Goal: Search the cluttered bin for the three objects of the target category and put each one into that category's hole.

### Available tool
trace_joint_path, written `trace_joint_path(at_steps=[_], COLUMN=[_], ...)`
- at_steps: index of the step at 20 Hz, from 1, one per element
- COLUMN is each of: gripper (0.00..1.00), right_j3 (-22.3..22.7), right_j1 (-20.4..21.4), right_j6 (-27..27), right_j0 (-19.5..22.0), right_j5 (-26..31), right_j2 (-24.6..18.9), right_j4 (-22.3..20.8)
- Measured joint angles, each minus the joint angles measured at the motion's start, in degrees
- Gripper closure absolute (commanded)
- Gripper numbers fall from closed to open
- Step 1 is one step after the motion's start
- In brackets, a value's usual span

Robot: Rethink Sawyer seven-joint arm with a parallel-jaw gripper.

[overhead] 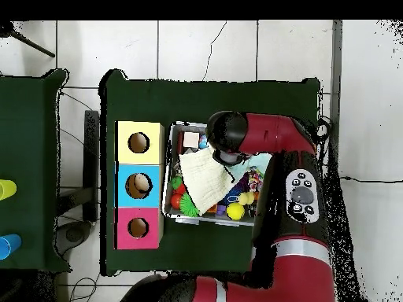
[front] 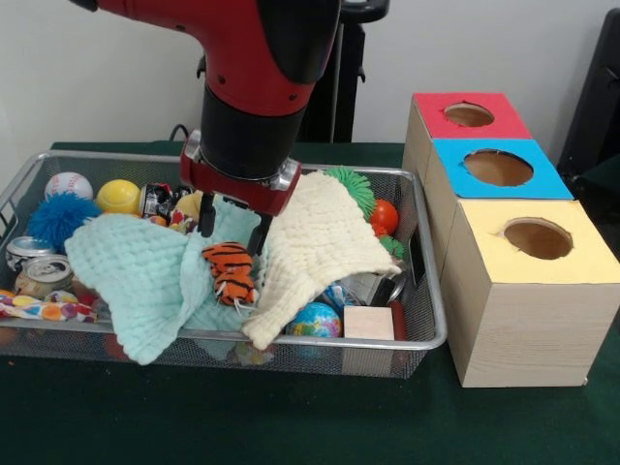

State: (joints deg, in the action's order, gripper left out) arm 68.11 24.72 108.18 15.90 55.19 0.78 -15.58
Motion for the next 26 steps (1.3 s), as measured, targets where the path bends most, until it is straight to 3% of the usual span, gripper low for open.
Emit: trace_joint_path(at_steps=[14,24,25,26], gripper=[0.00,0.00,1.00,1.00], right_j3=[0.0,-0.2,-0.4,-0.4], right_j1=[-3.5,-6.0,-6.0,-6.0], right_j6=[0.0,0.0,0.0,0.0], right_j0=[0.1,0.1,0.1,0.1], right_j5=[-1.7,-12.9,-14.8,-15.0], right_j2=[0.0,0.0,0.1,0.1], right_j4=[0.0,0.0,0.0,0.0])
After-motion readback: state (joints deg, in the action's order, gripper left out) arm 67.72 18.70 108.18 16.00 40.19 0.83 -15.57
